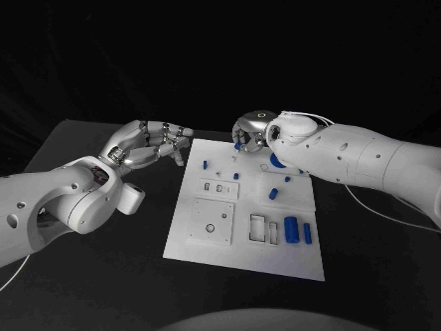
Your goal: Assemble the parts on the task board
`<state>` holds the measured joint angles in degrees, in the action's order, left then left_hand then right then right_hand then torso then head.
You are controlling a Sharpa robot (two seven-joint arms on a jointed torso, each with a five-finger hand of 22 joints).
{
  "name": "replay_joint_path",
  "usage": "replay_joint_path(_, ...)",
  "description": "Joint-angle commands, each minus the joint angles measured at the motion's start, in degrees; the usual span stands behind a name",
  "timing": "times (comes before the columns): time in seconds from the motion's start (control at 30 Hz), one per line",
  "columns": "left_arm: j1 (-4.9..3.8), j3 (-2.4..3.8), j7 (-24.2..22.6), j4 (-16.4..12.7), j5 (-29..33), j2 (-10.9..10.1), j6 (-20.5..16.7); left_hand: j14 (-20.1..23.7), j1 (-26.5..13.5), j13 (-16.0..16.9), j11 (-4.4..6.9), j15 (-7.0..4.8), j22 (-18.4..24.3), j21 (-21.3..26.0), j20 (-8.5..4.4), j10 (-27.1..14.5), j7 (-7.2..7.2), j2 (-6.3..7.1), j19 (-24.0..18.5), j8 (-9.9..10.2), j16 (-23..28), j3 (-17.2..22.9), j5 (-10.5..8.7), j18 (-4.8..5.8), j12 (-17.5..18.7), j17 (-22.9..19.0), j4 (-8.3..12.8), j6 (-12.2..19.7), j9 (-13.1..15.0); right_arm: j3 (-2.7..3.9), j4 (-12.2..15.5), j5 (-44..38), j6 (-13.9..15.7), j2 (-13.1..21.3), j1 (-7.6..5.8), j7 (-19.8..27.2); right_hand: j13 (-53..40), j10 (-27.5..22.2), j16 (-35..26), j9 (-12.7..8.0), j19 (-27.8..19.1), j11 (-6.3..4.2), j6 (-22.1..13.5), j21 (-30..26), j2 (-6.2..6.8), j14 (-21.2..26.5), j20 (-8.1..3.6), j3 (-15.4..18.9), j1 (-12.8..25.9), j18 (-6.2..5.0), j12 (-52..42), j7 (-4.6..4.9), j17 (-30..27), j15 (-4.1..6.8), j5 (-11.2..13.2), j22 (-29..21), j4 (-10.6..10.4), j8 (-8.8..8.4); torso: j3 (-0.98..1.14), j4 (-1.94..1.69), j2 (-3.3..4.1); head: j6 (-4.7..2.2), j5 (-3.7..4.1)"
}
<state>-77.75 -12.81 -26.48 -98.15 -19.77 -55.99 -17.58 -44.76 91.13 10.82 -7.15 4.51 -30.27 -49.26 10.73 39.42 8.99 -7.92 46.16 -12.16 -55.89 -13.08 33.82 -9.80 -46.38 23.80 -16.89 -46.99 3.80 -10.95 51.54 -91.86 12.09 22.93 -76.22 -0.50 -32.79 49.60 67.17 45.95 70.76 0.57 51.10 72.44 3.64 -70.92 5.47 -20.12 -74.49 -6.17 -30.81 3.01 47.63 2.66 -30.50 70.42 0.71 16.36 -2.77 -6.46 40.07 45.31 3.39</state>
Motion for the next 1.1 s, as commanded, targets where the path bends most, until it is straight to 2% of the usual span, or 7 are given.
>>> replay_joint_path(0.03, -0.04, 0.05, -0.3, -0.1, -0.2, 0.2, 0.2, 0.1, 0.3, 0.0, -0.06, 0.04, 0.1, 0.3, 0.02, 0.1, 0.0, 0.24, -0.4, 0.3, 0.2, 0.3, 0.21, -0.57, 0.4, -0.1, 0.1, -0.4, 0.0, -0.05, -0.1, -0.6, -2.9, -0.2, 0.1, -0.7, 0.1, -0.3, -0.4, -0.3, -0.5, 0.36, 0.1, -0.3, -0.08, 0.6, 0.07, -0.3, -0.1, 0.49, 0.4, 0.63, -0.3, -0.13, 0.0, -0.1, 0.0, -0.34, 0.01, 0.0, -0.04, 0.09, 0.02)
replay_joint_path(0.6, -0.03, 0.04, -0.1, 0.2, -0.2, 0.3, 0.5, 0.1, 0.3, -0.1, -0.09, 0.07, 0.1, 0.3, 0.03, 0.1, 0.03, 0.3, -0.5, 0.3, 0.3, 0.3, 0.24, -0.56, 0.4, -0.2, 0.0, -0.3, 0.0, -0.05, 0.2, -0.8, -4.2, -0.4, 0.3, -0.8, 0.3, -1.1, -1.2, -0.8, -1.3, 0.51, -0.1, -1.2, 0.03, 1.6, 0.11, -0.6, 0.0, 0.32, 1.8, 0.59, -1.4, -0.33, 0.4, -0.6, 0.1, -1.56, 0.01, 0.07, -0.11, 0.28, -0.15)
replay_joint_path(0.87, -0.01, 0.04, 0.0, 0.4, -0.2, 0.4, 0.6, 0.2, 0.2, -0.1, -0.13, 0.1, 0.1, 0.4, 0.05, 0.0, 0.05, 0.38, -0.6, 0.4, 0.4, 0.3, 0.25, -0.55, 0.5, -0.2, 0.1, -0.2, -0.1, -0.06, 0.4, -0.9, -4.7, -0.4, 0.42, -1.1, 0.8, -2.1, -2.1, -2.1, -2.4, 0.8, -1.1, -2.4, 0.18, 2.7, 0.21, -1.0, 0.2, 0.09, 3.8, 0.48, -2.6, -0.6, 1.6, -1.2, -0.1, -3.69, 0.01, 0.06, -0.18, 0.29, -0.08)
replay_joint_path(0.9, -0.01, 0.04, 0.1, 0.5, -0.2, 0.4, 0.6, 0.2, 0.2, -0.1, -0.13, 0.1, 0.1, 0.4, 0.05, 0.0, 0.05, 0.39, -0.6, 0.4, 0.4, 0.3, 0.25, -0.54, 0.5, -0.2, 0.1, -0.2, -0.1, -0.06, 0.4, -1.0, -5.2, -0.4, 0.45, -1.5, 1.4, -4.1, -2.8, -3.7, -3.3, 1.34, -3.2, -3.3, 0.4, 3.6, 0.32, -1.4, 0.6, -0.08, 5.7, -0.07, -3.6, -1.02, 4.1, -1.8, -0.4, -5.85, 0.0, 0.04, -0.17, 0.28, -0.07)
replay_joint_path(1.0, 0.0, 0.03, 0.1, 0.5, -0.2, 0.5, 0.7, 0.2, 0.2, -0.2, -0.14, 0.11, 0.1, 0.5, 0.06, 0.0, 0.06, 0.41, -0.6, 0.5, 0.4, 0.3, 0.25, -0.54, 0.5, -0.3, 0.1, -0.2, -0.1, -0.06, 0.7, -1.5, -6.2, -0.2, 0.53, -2.2, 3.5, -10.5, -4.9, -8.0, -6.0, 3.3, -9.5, -6.2, 1.67, 6.5, 0.75, -2.0, 1.0, -0.6, 11.1, -3.38, -6.5, -2.51, 7.8, -3.7, -0.6, -11.73, 0.0, 0.02, -0.13, 0.24, -0.05)
replay_joint_path(1.03, 0.0, 0.03, 0.2, 0.5, -0.2, 0.5, 0.7, 0.2, 0.2, -0.2, -0.15, 0.11, 0.1, 0.5, 0.06, 0.0, 0.07, 0.42, -0.6, 0.5, 0.5, 0.3, 0.25, -0.54, 0.5, -0.3, 0.1, -0.2, -0.1, -0.06, 0.8, -1.7, -6.3, -0.2, 0.55, -2.5, 4.0, -12.2, -5.5, -9.3, -6.8, 3.46, -11.0, -7.1, 1.81, 7.4, 0.94, -1.7, 0.9, -0.76, 12.7, -4.15, -7.3, -2.67, 9.4, -4.3, -0.5, -12.69, -0.01, 0.02, -0.13, 0.24, -0.05)
replay_joint_path(1.1, 0.0, 0.03, 0.2, 0.6, -0.2, 0.5, 0.7, 0.2, 0.2, -0.2, -0.16, 0.12, 0.1, 0.5, 0.06, -0.1, 0.08, 0.45, -0.6, 0.5, 0.5, 0.3, 0.25, -0.54, 0.6, -0.3, 0.1, -0.1, -0.1, -0.06, 1.0, -2.0, -6.6, -0.1, 0.58, -3.0, 4.5, -14.9, -6.5, -11.8, -8.4, 3.57, -14.0, -9.0, 1.78, 9.1, 1.35, -0.4, 0.8, -1.08, 15.2, -5.3, -8.8, -2.84, 12.5, -5.5, -0.5, -12.81, -0.03, 0.04, -0.14, 0.26, -0.05)
